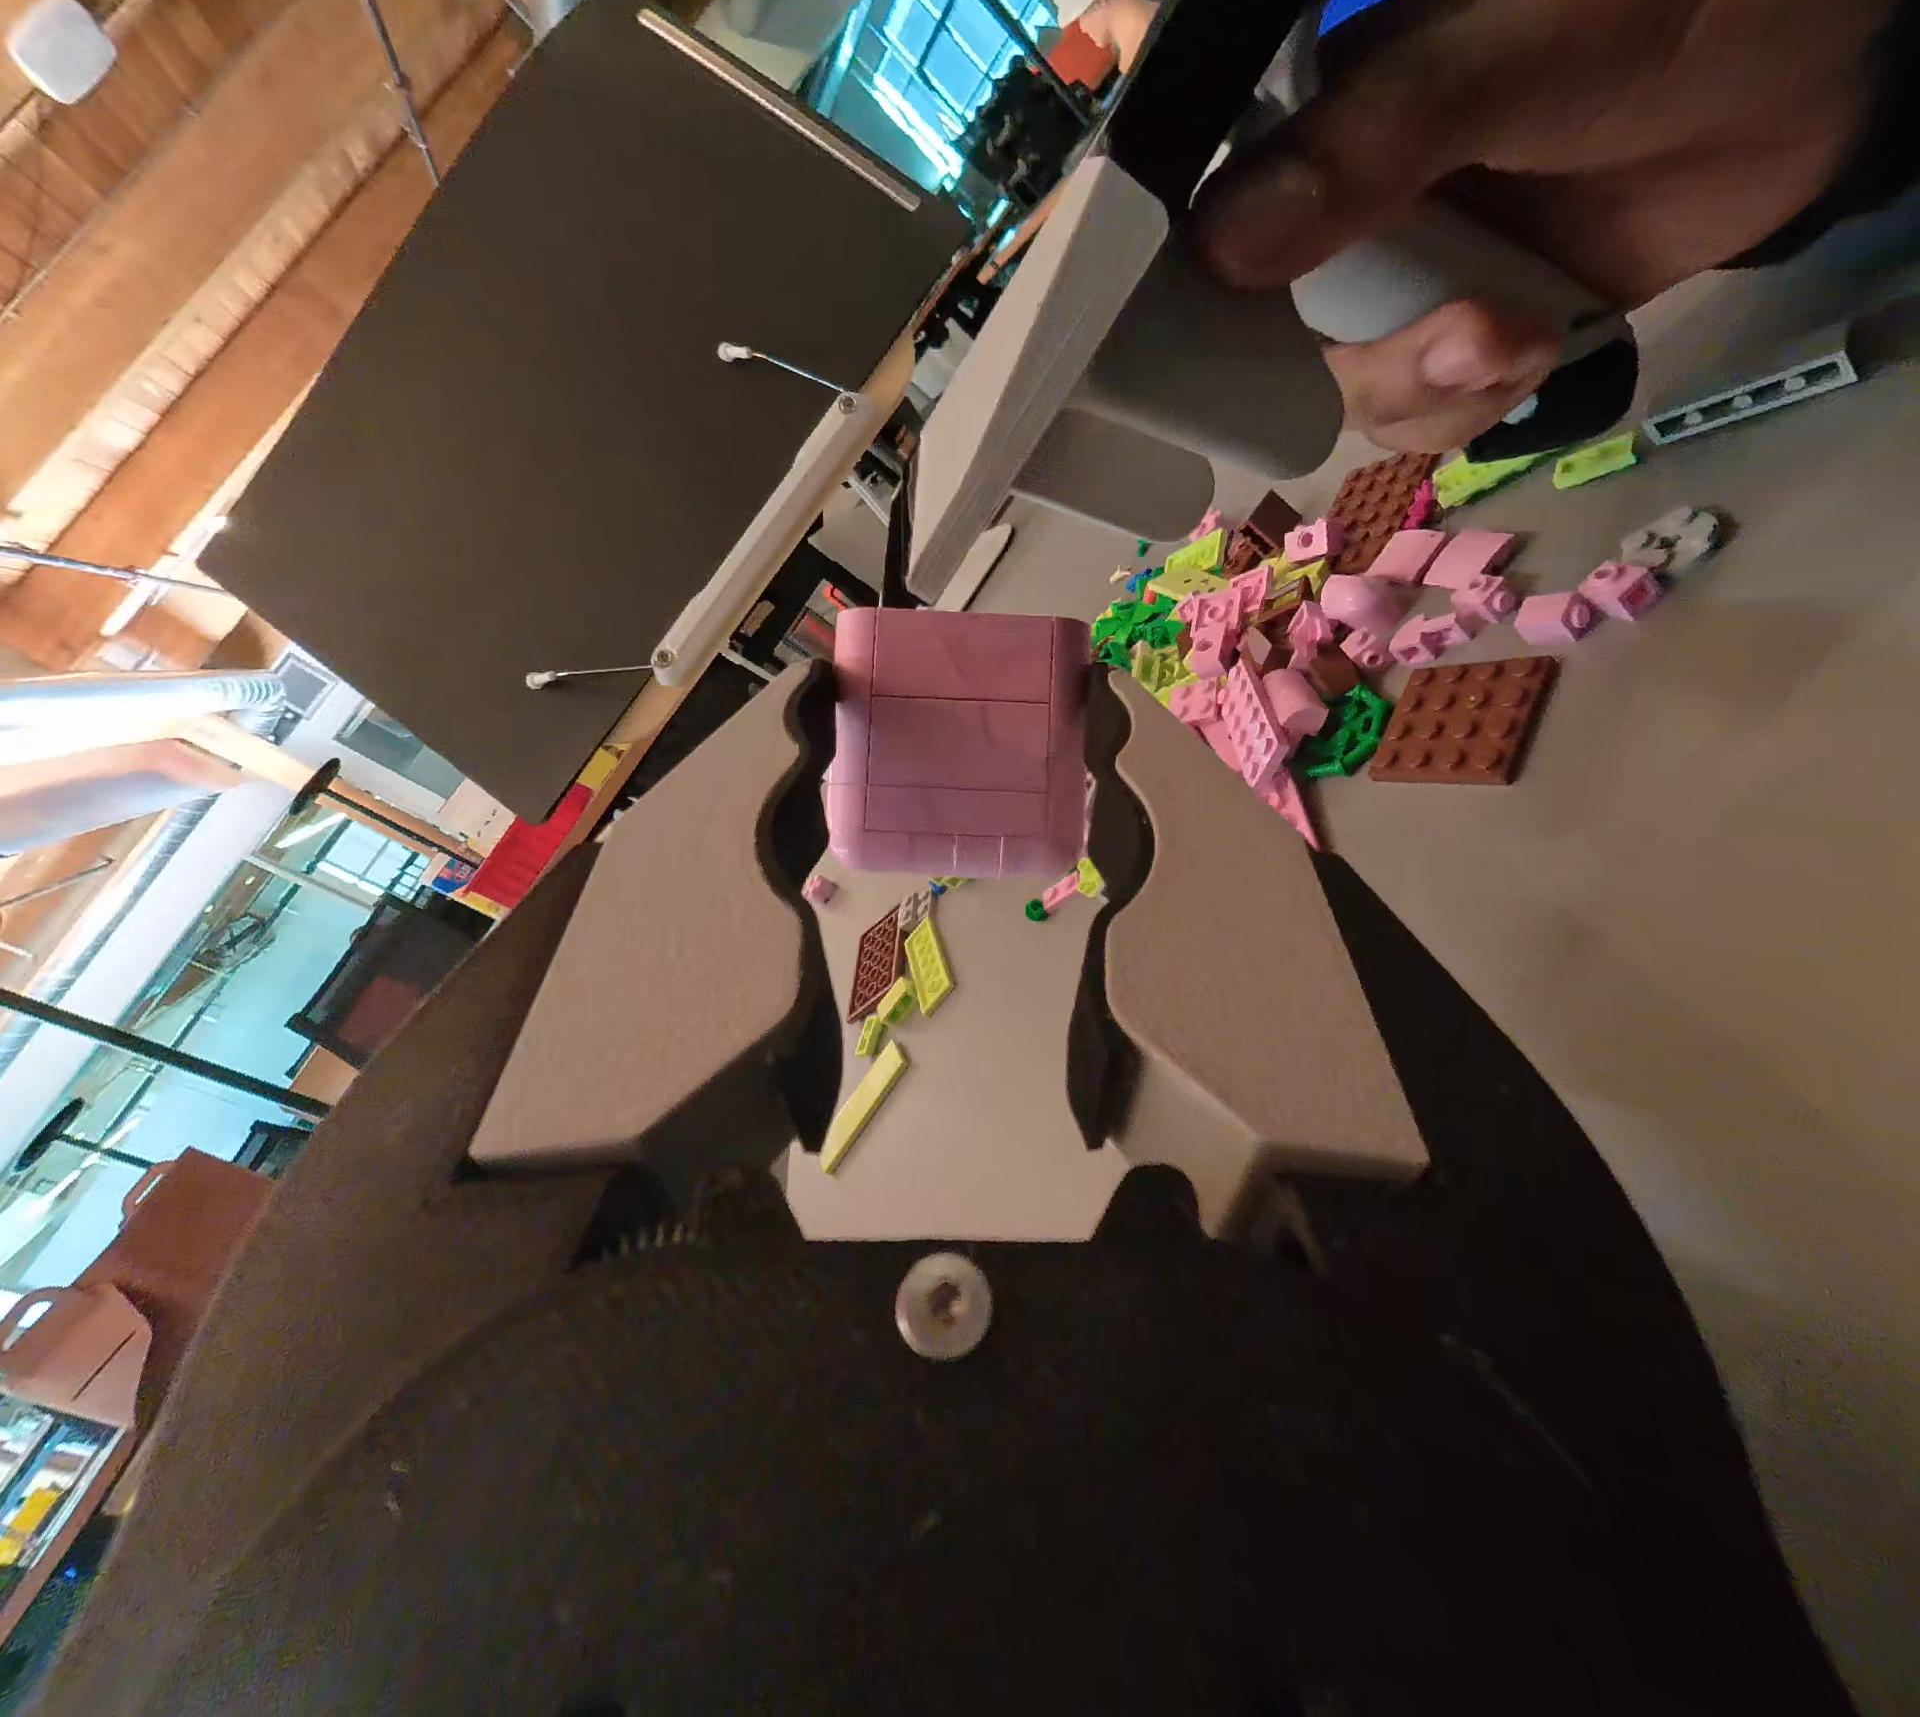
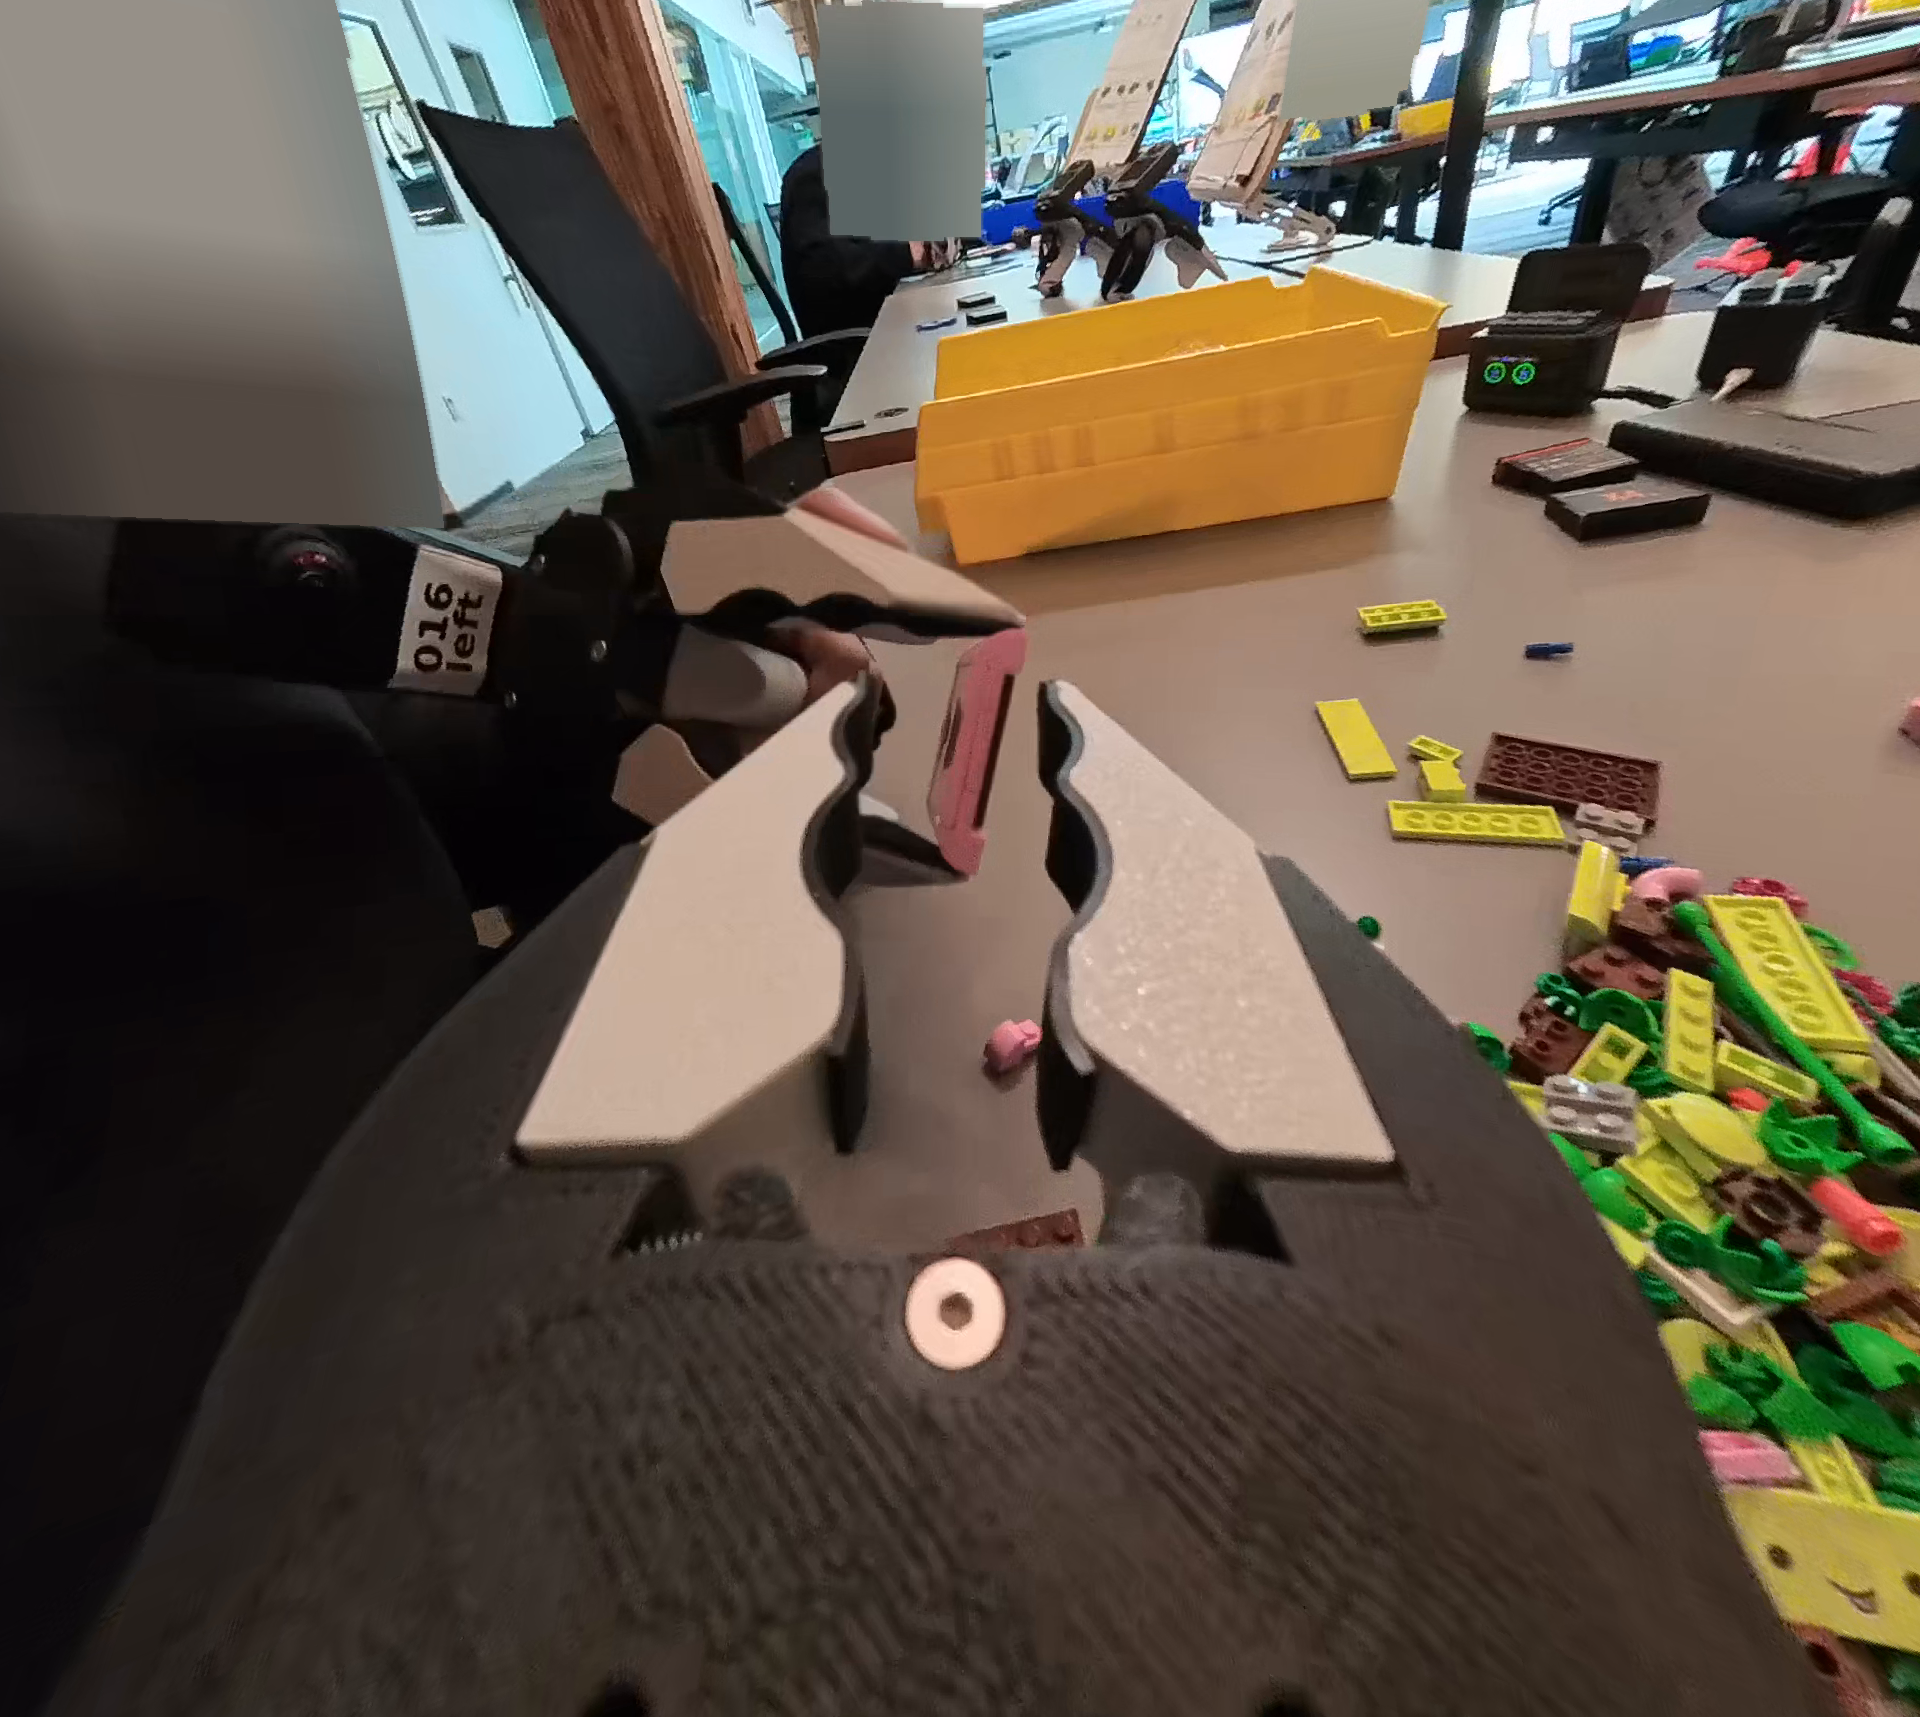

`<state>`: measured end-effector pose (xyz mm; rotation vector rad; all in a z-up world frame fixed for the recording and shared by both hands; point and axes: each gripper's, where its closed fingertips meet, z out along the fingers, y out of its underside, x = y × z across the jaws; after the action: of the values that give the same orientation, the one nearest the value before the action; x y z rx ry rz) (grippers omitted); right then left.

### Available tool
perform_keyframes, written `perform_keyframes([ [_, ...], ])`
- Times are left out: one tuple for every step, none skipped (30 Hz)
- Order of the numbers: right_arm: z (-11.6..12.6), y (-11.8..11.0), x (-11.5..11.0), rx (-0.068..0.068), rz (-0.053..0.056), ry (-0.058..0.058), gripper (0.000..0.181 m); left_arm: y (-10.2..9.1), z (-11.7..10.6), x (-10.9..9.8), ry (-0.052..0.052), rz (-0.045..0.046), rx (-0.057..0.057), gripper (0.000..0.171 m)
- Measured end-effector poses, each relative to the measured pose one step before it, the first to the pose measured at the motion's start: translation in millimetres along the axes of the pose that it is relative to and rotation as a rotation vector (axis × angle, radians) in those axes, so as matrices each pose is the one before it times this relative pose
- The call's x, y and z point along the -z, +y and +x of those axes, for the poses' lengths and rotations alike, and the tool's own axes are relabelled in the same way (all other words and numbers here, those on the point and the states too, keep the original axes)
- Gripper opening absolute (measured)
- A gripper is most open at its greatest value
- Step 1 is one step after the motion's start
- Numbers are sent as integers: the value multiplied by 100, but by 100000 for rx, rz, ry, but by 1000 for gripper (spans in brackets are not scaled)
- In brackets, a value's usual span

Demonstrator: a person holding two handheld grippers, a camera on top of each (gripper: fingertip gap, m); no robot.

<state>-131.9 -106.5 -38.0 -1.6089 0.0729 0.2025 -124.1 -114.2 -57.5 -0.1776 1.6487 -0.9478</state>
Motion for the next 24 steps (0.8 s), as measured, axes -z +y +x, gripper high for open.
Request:
perform_keyframes([
  [103,-37,98,720,3,843,24,-5,-4,-81,-311,78,635,47],
  [107,108,78,524,-828,592,21,-49,-109,-70,-792,241,413,47],
  [64,224,24,155,-1454,170,16,-139,-231,-34,-1492,894,83,47],
  [-9,172,5,-156,-1069,-121,14,-175,-117,-39,-806,1142,-37,47],
  [-27,78,-10,-344,-306,-153,12,-175,24,-64,-13,1171,-145,47],
  [-15,50,-46,-482,-210,-70,12,-210,110,-65,138,1455,-477,47],
  [33,86,-31,-342,-442,345,11,-175,126,-72,-107,1388,-763,47],
  [118,72,36,557,-563,1150,7,121,65,-147,-351,-199,-243,47],
  [182,171,78,2174,-1324,1581,6,218,282,-173,1626,-666,1510,47],
  [220,337,67,3188,-2420,1924,7,230,511,-84,4301,-770,3362,47],
  [290,321,111,4806,-2615,2637,7,-21,214,64,3815,1063,5235,48],
  [267,112,242,8038,-1826,3251,6,-29,95,109,4358,1262,7151,55],
  [-44,-77,328,11365,-1052,2328,6,106,-211,110,3366,339,8578,64],
  [-247,-42,314,13676,-1457,1701,6,73,-146,153,4429,531,8546,70],
  [-287,74,238,14044,-2155,2012,6,-66,-318,207,3364,1329,7875,74],
  [-222,122,106,12096,-2061,2421,6,-193,-243,223,3321,1670,6108,75],
  [-205,110,-12,8610,-1511,1967,6,-300,84,236,4484,1758,3568,69],
  [-296,43,-94,5071,-1051,465,5,-280,162,164,3658,1190,1291,65],
  [-364,8,-110,2606,-805,-860,6,-85,141,63,2361,-235,-1114,60],
  [-274,-96,-68,1248,-61,-940,6,151,436,-13,3640,-1511,-2831,52],
  [-182,-228,14,635,1079,-781,6,316,221,-125,1708,-2479,-2580,49],
  [-131,-287,60,60,1903,-751,6,408,246,-183,1725,-2634,-1974,48],
  [-70,-273,100,-894,2054,-791,6,469,563,-183,3796,-2779,-1117,45],
  [-38,-231,109,-1576,1953,-1040,6,257,213,-194,1266,-1247,-538,43],
])
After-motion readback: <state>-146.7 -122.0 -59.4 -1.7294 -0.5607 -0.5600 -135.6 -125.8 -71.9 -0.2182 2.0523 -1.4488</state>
